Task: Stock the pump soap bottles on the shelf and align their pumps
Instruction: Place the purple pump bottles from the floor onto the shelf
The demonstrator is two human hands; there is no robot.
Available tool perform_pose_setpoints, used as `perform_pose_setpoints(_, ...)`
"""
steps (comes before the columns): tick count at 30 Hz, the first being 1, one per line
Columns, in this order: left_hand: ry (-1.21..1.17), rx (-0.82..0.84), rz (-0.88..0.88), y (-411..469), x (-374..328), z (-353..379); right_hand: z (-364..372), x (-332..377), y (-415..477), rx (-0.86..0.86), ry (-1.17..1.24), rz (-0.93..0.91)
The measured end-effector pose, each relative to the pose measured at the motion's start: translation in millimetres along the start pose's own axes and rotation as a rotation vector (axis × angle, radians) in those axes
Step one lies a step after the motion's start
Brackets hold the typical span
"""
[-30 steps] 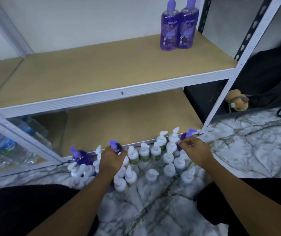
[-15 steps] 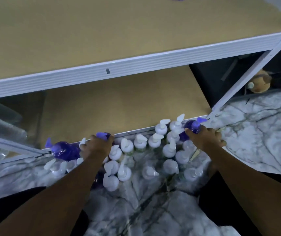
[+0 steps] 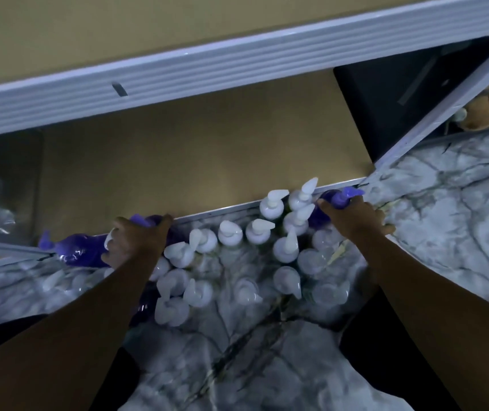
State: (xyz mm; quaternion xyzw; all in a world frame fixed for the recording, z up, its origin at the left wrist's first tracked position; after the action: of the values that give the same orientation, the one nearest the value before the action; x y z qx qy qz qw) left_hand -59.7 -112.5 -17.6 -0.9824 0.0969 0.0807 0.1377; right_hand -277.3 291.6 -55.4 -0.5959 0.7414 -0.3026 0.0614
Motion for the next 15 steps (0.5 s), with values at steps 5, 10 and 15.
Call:
perform_pose_setpoints(5,0.04,0.008,-0.039,-5.3,-0.2,4.4,1.3,2.8,6.1,0.031,-0.038,-0.051)
perform_pose_setpoints(10,0.021,0.044,-0.049,-7.0,-8.0,6.5,-10.2,5.2,19.1,0.092,-0.014,-0.2)
perform_pose_setpoints(15,-0.001,0.137,-0.046,1.0,-13.3,15.8,-9.8,0.7,24.3,0.099,0.075,-0.245)
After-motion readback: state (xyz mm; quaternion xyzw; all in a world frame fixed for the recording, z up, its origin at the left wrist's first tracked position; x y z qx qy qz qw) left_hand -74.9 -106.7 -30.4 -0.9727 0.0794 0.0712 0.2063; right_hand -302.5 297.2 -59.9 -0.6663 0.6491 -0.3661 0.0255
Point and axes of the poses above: each hand's wrist, its own y-axis towards the middle knuckle, its own z-axis out of the palm, x = y × z, the point moved 6 cm from there along y, towards the middle knuckle, and after that the axes turned 2 degrees about -z, right-handed, at the moved point
